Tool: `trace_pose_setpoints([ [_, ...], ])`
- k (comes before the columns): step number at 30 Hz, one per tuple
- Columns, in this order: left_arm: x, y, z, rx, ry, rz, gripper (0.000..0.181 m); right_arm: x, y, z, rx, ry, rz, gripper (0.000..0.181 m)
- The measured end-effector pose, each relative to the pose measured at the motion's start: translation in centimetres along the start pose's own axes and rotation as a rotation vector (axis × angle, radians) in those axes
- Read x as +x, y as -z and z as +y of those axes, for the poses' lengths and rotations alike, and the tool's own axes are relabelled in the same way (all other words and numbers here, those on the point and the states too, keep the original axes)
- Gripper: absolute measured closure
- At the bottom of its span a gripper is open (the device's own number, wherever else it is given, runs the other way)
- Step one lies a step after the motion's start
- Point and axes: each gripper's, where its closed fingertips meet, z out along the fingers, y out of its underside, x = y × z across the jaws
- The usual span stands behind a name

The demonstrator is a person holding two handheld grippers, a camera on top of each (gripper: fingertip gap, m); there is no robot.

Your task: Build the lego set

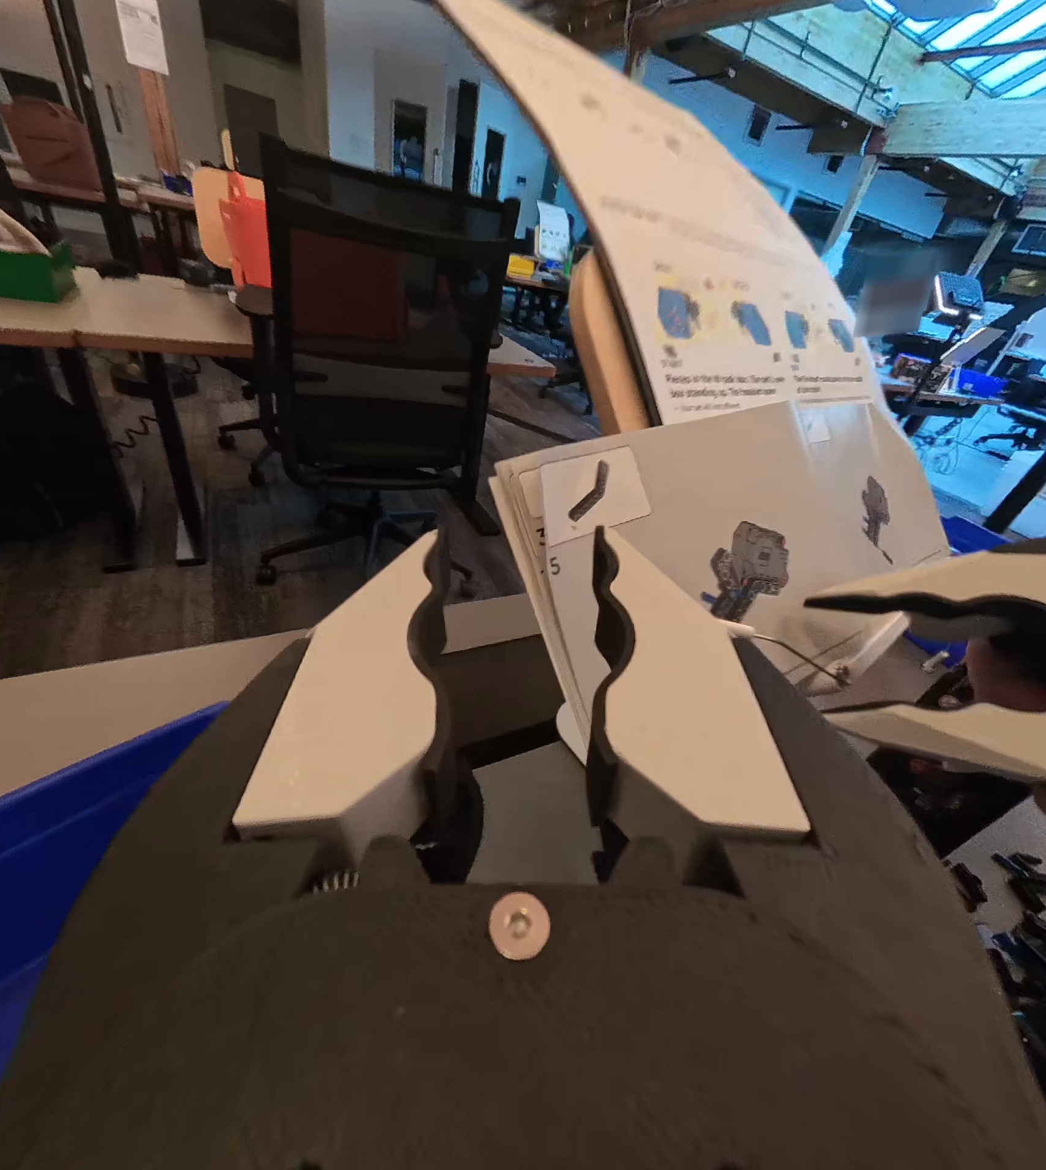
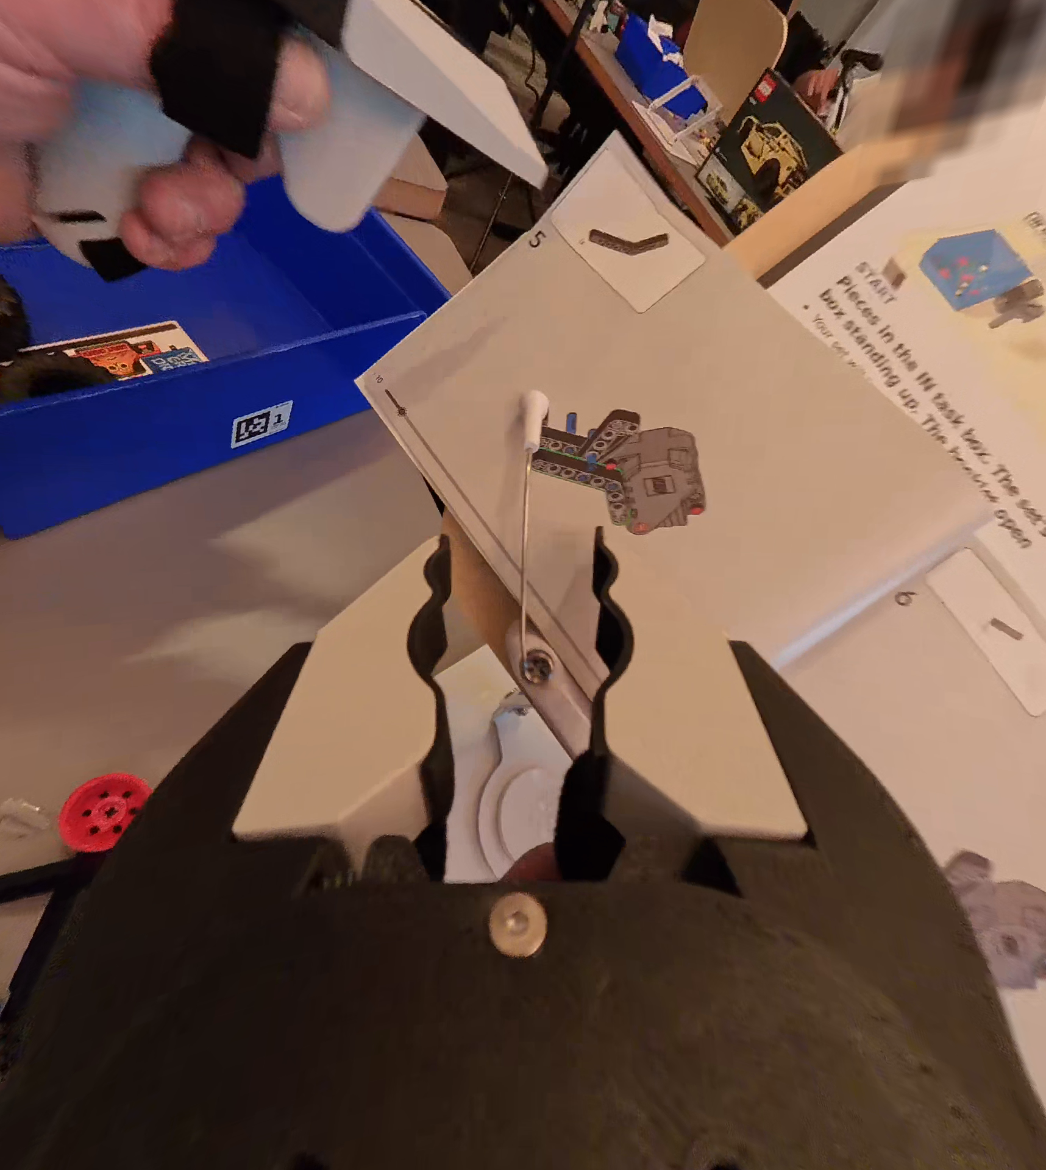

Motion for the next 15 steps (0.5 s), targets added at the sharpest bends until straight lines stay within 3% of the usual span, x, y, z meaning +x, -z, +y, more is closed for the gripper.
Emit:
trace_pose_setpoints([
  [4, 2.3, 3.9, -1.7, 0.016, -0.119, -0.006, 0.136, -0.1, 2.8, -0.9, 0.028, 0.025, 0.004, 0.136],
  [7, 5.7, 7.3, -0.7, -0.056, -0.249, 0.043, 0.14, -2.7, 5.7, -1.5, 0.045, 0.114, -0.044, 0.141],
  [12, 11.6, 13.0, 6.2, -0.275, -0.408, 0.177, 0.143, -8.5, 10.9, -0.4, 0.019, 0.21, -0.174, 0.144],
  [15, 14.5, 16.3, 11.3, -0.385, -0.404, 0.278, 0.142, -12.9, 13.2, 0.9, 0.012, 0.18, -0.319, 0.148],
])
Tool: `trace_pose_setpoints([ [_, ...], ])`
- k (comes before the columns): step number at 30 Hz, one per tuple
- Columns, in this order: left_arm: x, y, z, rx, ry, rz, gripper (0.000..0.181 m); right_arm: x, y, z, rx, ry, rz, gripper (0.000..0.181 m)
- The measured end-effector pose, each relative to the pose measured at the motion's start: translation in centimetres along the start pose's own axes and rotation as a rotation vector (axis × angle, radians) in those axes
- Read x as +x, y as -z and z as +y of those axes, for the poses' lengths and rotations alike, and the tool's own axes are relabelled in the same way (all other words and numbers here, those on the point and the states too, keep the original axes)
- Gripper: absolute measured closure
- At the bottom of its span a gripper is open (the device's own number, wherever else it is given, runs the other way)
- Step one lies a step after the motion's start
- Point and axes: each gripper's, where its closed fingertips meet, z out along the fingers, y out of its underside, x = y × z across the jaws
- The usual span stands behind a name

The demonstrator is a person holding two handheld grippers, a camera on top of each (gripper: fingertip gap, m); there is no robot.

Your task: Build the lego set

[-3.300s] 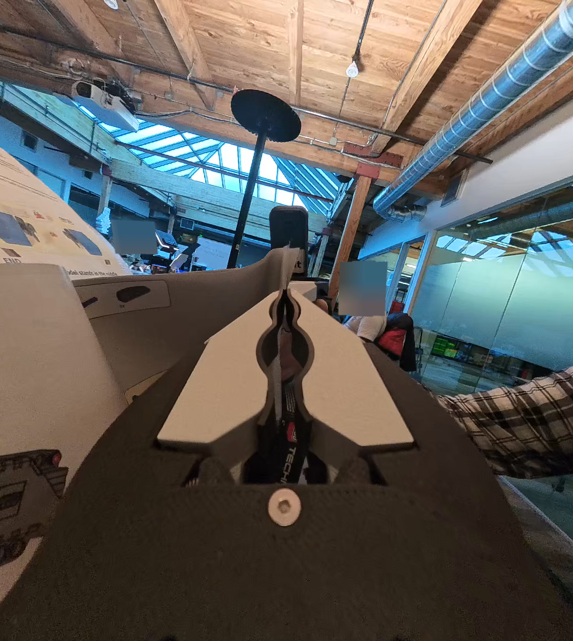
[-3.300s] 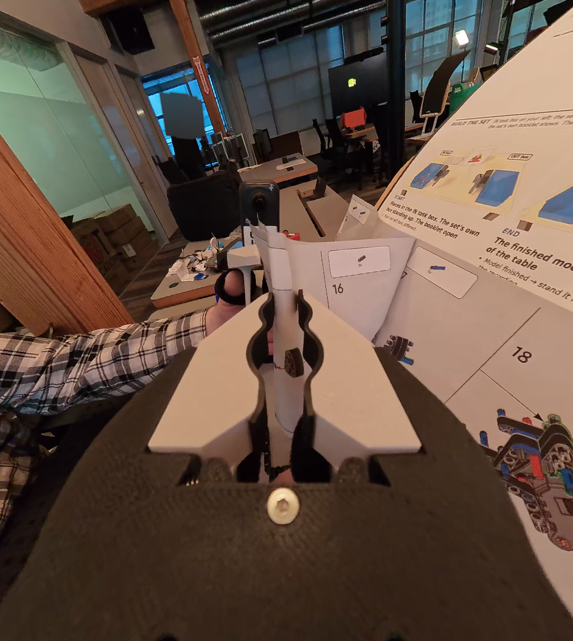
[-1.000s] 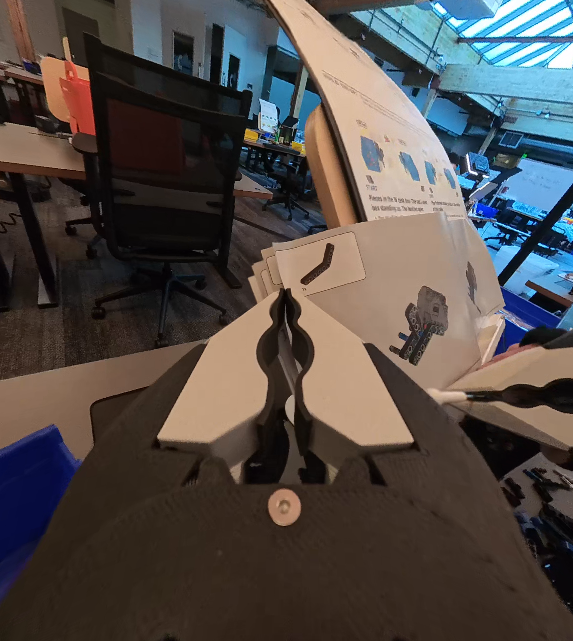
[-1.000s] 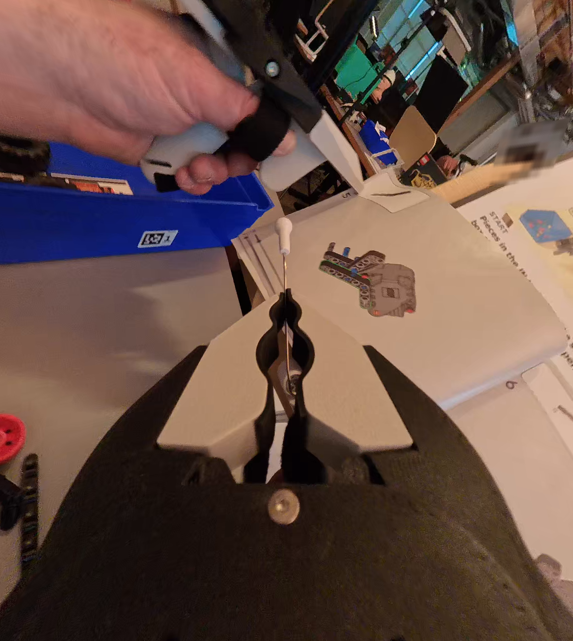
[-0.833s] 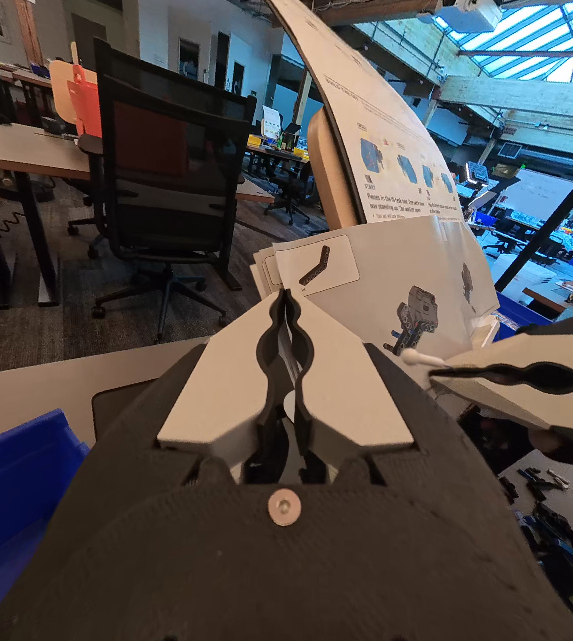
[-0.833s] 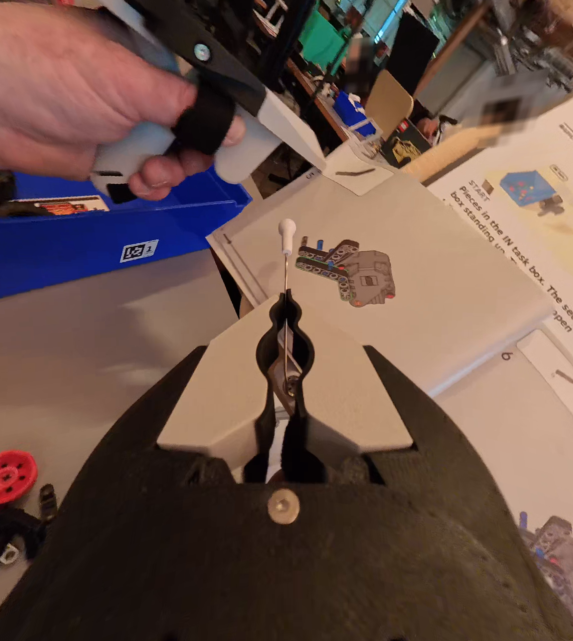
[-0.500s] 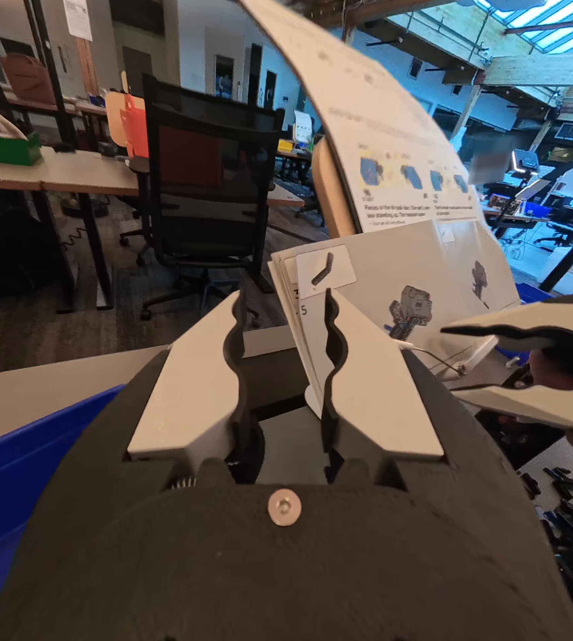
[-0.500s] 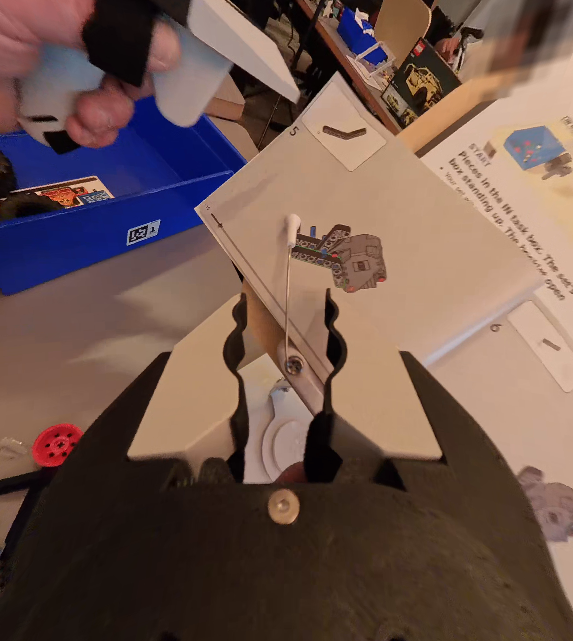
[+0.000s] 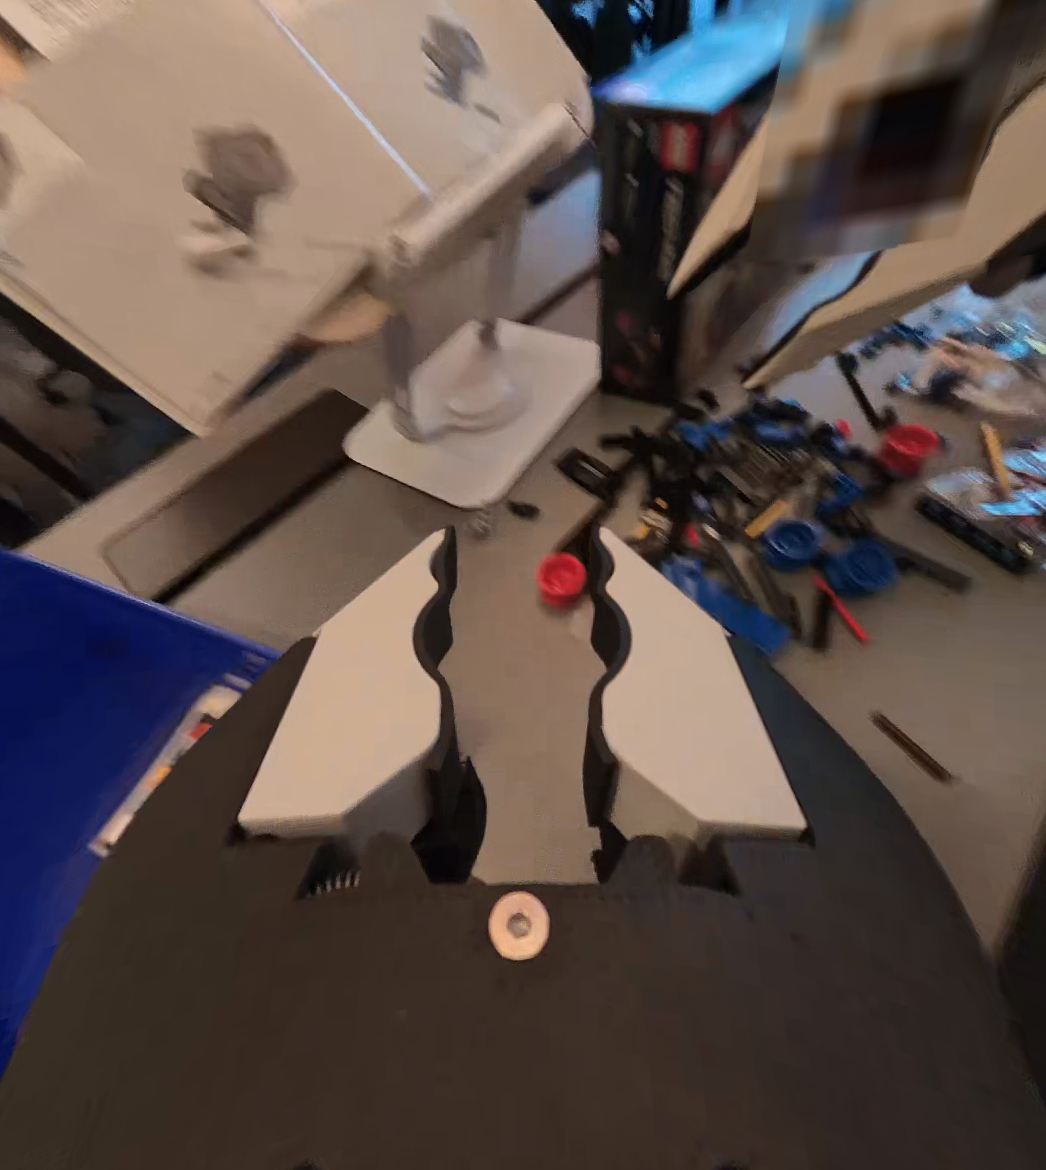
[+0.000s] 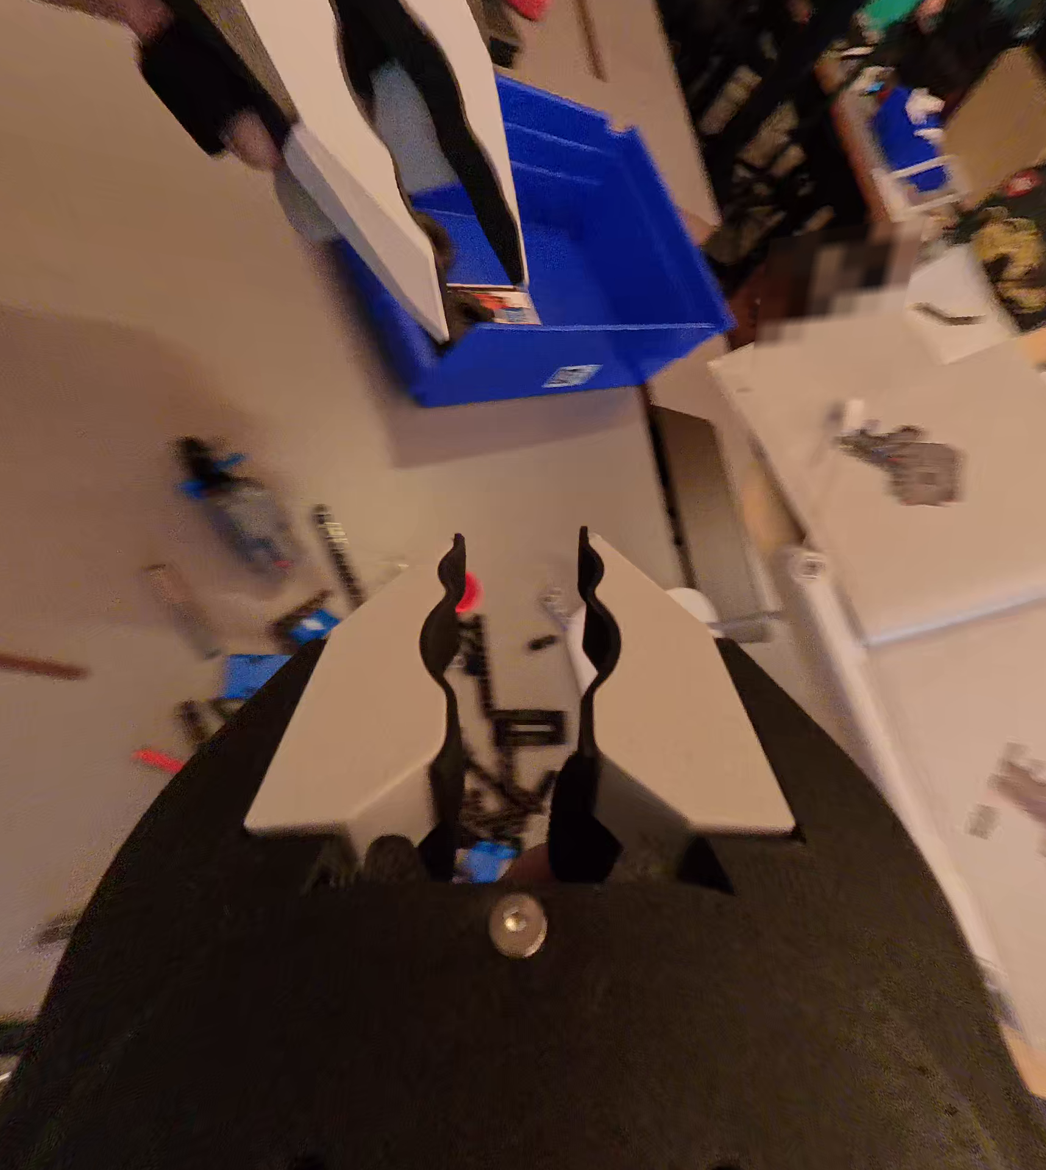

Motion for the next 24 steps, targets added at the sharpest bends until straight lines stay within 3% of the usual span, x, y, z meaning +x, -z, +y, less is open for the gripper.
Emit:
trace_pose_setpoints([
  [7, 7.8, 0.1, 10.0, -0.213, 0.042, 0.18, 0.127, -10.0, -3.4, 2.2, -0.045, -0.02, -0.274, 0.144],
  [12, 9.5, -1.1, 15.2, -0.375, -0.025, 0.167, 0.127, -12.4, -7.8, 4.0, -0.087, -0.018, -0.338, 0.138],
  [14, 9.5, -1.9, 16.1, -0.405, -0.055, 0.144, 0.135, -12.9, -9.4, 4.4, -0.108, -0.009, -0.361, 0.136],
  [16, 9.3, -2.3, 15.7, -0.369, -0.031, 0.137, 0.155, -13.0, -10.6, 4.7, -0.13, 0.011, -0.365, 0.137],
  [24, 8.7, -2.2, 16.0, -0.359, -0.031, 0.105, 0.157, -13.7, -11.6, 5.0, -0.125, -0.02, -0.432, 0.148],
])
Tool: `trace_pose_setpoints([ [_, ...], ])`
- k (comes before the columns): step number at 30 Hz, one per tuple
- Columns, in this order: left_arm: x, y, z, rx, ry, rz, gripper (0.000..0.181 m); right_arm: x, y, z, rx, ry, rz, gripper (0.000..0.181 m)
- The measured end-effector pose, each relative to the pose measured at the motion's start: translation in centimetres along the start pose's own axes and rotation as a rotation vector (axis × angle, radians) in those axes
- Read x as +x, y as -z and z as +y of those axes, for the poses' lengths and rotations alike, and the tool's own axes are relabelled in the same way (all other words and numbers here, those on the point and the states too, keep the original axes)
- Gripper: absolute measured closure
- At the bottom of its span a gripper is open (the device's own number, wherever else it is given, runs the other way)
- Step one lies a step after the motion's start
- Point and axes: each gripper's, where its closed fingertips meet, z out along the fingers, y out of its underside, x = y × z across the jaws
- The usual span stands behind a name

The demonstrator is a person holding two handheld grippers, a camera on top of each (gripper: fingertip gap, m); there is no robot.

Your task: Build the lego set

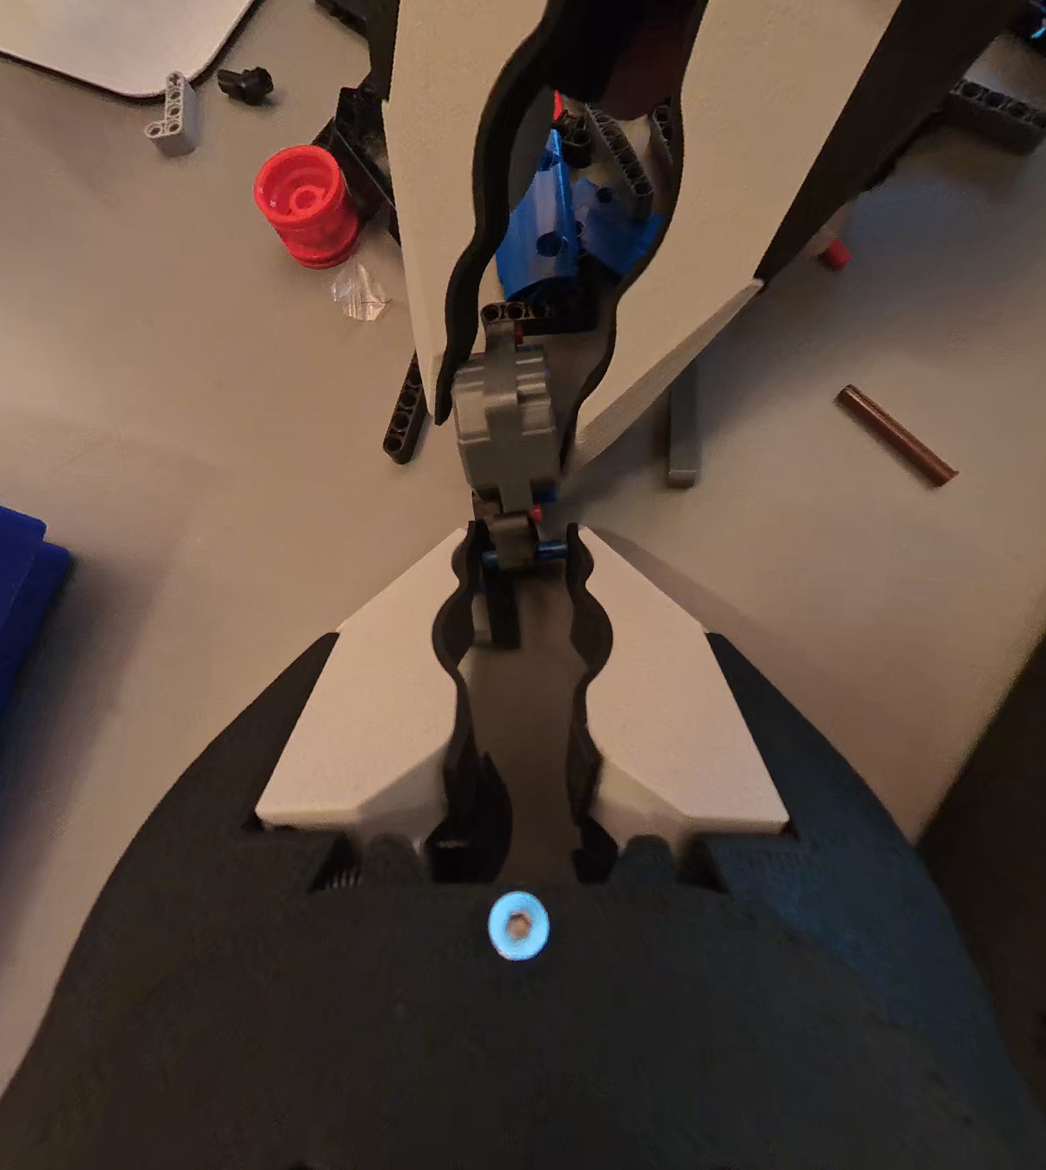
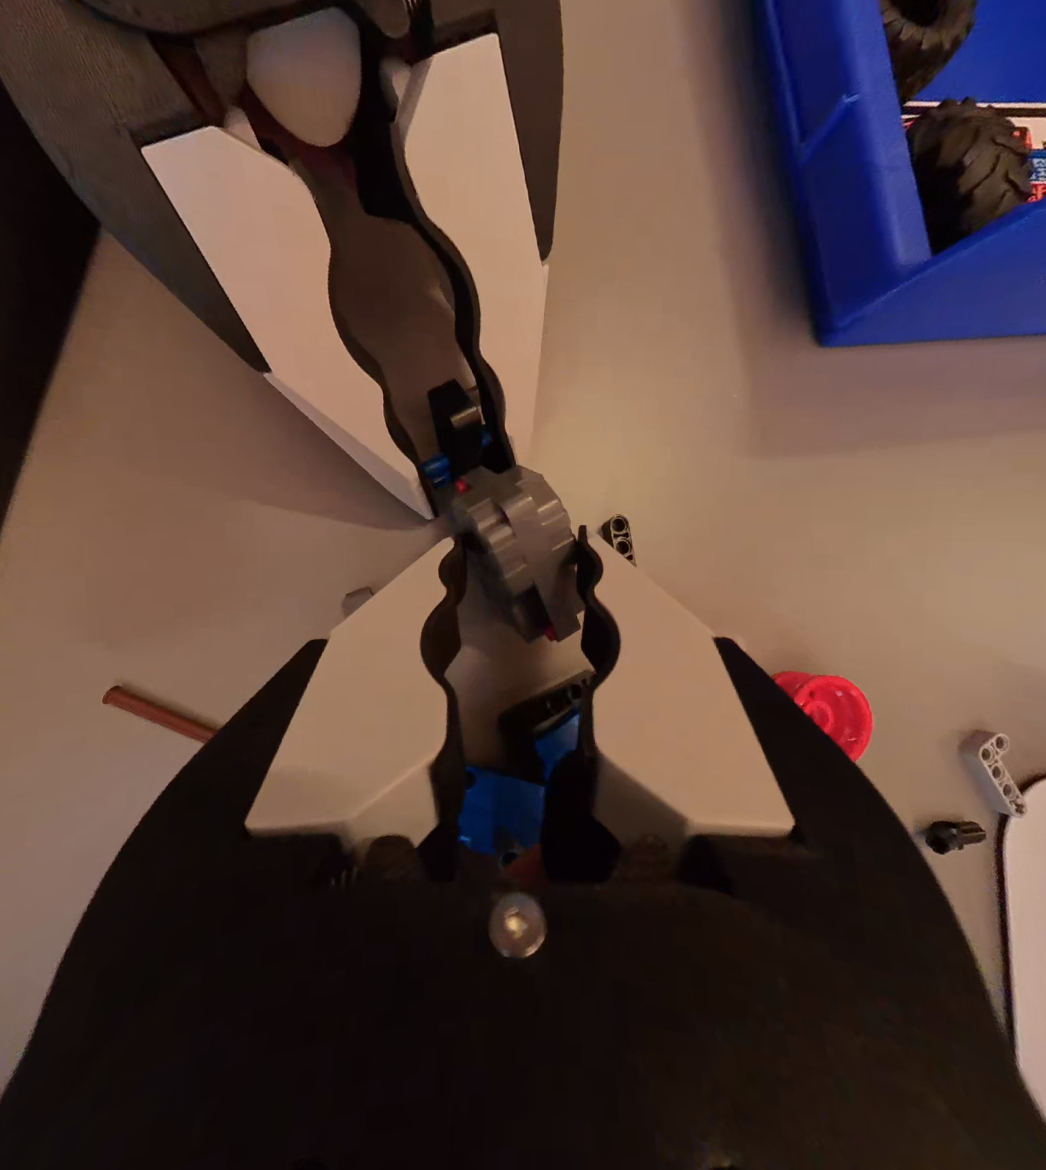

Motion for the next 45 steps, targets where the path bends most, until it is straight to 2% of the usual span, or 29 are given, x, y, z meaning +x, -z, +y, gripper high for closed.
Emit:
trace_pose_setpoints([
  [2, 0.1, 0.1, 0.1, -0.001, 0.004, -0.004, 0.157, 0.1, 0.2, 0.1, -0.008, -0.014, -0.002, 0.147],
  [3, 0.0, 0.3, 0.2, -0.008, 0.013, -0.01, 0.157, 0.5, 0.7, 0.3, -0.017, -0.026, 0.014, 0.136],
  [7, -1.1, 1.0, 1.1, -0.012, 0.092, -0.094, 0.157, 2.3, 5.9, 0.7, 0.037, -0.068, 0.089, 0.141],
  [10, -1.2, 1.6, 1.8, -0.016, 0.142, -0.141, 0.157, 3.0, 10.2, 3.2, -0.017, -0.111, 0.159, 0.141],
  [13, -1.9, 2.3, 2.5, -0.036, 0.16, -0.212, 0.157, 2.9, 13.3, 7.1, -0.117, -0.136, 0.228, 0.142],
  [15, -1.6, 2.5, 2.8, -0.035, 0.2, -0.204, 0.156, 2.0, 14.4, 9.4, -0.164, -0.167, 0.234, 0.149],
  [18, -0.9, 2.7, 2.9, -0.015, 0.227, -0.182, 0.139, 0.4, 15.5, 12.9, -0.244, -0.196, 0.246, 0.15],
  [22, -0.8, 3.6, 3.0, 0.015, 0.211, -0.186, 0.131, 0.1, 16.9, 16.0, -0.259, -0.267, 0.314, 0.157],
  [28, -1.0, 4.6, 2.3, 0.118, 0.209, -0.189, 0.129, 0.7, 17.0, 17.6, -0.26, -0.281, 0.326, 0.159],
  [33, -1.5, 5.5, 0.9, 0.259, 0.182, -0.253, 0.131, 1.1, 15.4, 17.1, -0.242, -0.258, 0.295, 0.155],
  [36, -1.9, 5.9, 0.2, 0.307, 0.17, -0.291, 0.132, 2.9, 14.3, 16.5, -0.219, -0.231, 0.343, 0.154],
  [39, -2.1, 5.8, 0.1, 0.303, 0.153, -0.317, 0.134, 5.1, 13.2, 15.6, -0.175, -0.259, 0.36, 0.154],
  [42, -1.7, 5.2, 0.3, 0.261, 0.107, -0.326, 0.134, 6.7, 11.9, 16.1, -0.22, -0.292, 0.319, 0.151],
  [45, -1.8, 4.8, 0.5, 0.231, 0.073, -0.35, 0.134, 8.6, 11.3, 16.1, -0.23, -0.333, 0.32, 0.156],
])
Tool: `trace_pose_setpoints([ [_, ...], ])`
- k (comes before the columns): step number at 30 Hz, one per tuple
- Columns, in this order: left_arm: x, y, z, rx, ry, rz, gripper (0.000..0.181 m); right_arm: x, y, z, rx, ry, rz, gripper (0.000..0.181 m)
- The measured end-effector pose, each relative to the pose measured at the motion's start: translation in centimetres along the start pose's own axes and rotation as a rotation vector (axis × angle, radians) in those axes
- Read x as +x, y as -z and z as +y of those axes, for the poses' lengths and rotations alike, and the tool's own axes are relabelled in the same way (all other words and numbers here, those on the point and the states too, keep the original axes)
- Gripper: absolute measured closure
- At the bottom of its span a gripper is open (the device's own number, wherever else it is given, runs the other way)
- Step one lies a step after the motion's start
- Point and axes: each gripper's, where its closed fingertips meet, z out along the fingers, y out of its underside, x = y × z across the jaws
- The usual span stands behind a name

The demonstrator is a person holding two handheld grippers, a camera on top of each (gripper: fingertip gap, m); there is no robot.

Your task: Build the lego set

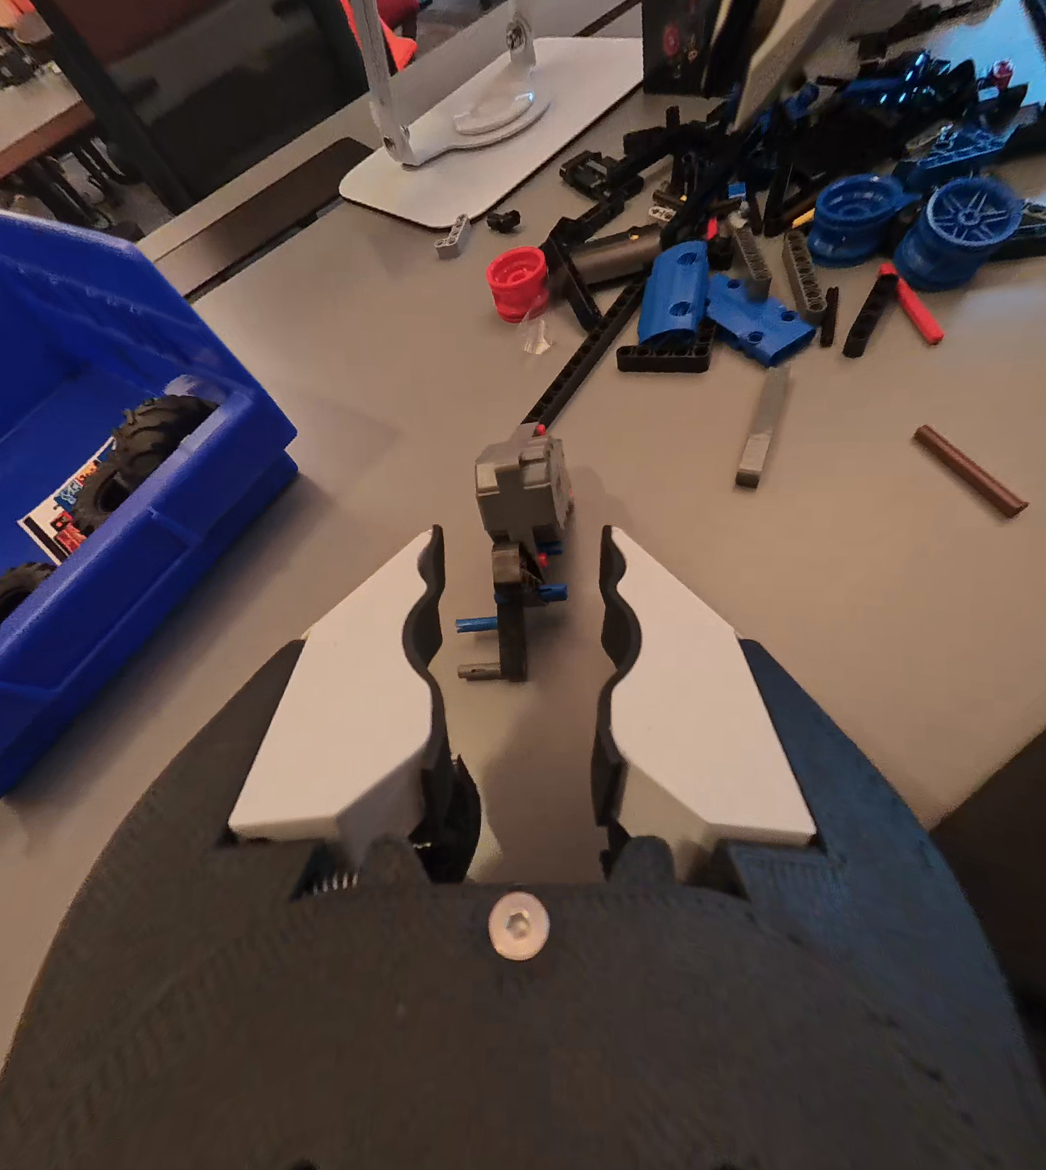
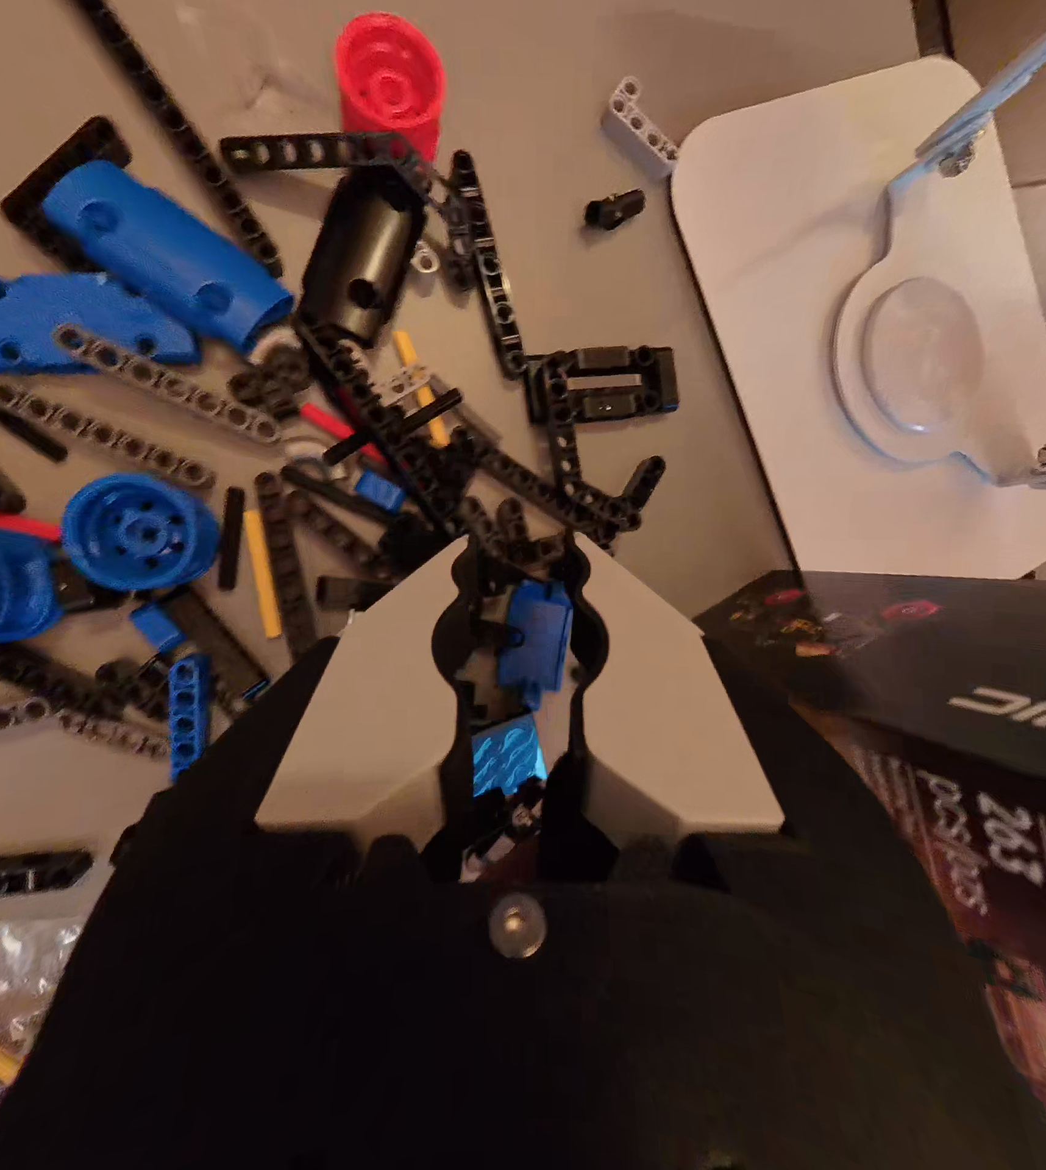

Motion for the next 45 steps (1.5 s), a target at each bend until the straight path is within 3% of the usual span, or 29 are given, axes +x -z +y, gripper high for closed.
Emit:
trace_pose_setpoints([
  [8, 0.4, -0.1, 0.1, -0.007, -0.035, 0.001, 0.135, 0.0, -1.4, 0.0, -0.067, -0.049, -0.117, 0.17],
  [15, 0.3, 0.0, -0.1, 0.006, -0.026, 0.005, 0.135, -1.5, 0.3, 2.4, -0.164, -0.029, -0.222, 0.152],
  [21, 0.3, -0.1, 0.0, 0.003, -0.039, 0.001, 0.135, 0.7, 2.2, -0.9, 0.035, -0.061, -0.088, 0.155],
  [29, 0.4, -0.1, 0.0, 0.0, -0.057, -0.007, 0.135, 1.2, -1.7, -2.0, 0.0, -0.081, -0.014, 0.158],
  [34, 0.4, -0.1, -0.1, 0.004, -0.055, -0.005, 0.134, 1.4, -2.9, -1.5, -0.011, -0.178, -0.052, 0.175],
  [39, 0.2, 0.1, -0.4, 0.033, -0.059, -0.021, 0.132, 0.8, -0.8, -2.7, 0.065, -0.196, -0.079, 0.176],
  [41, -0.4, 1.0, -1.5, 0.115, -0.062, -0.058, 0.132, -0.4, 1.0, -4.0, 0.147, -0.219, -0.138, 0.176],
  [44, -2.1, 4.8, -4.6, 0.326, -0.16, -0.214, 0.146, -3.4, 4.1, -6.2, 0.261, -0.224, -0.263, 0.176],
  [45, -1.9, 5.4, -4.9, 0.345, -0.142, -0.195, 0.143, -4.8, 5.1, -6.9, 0.286, -0.209, -0.309, 0.176],
])
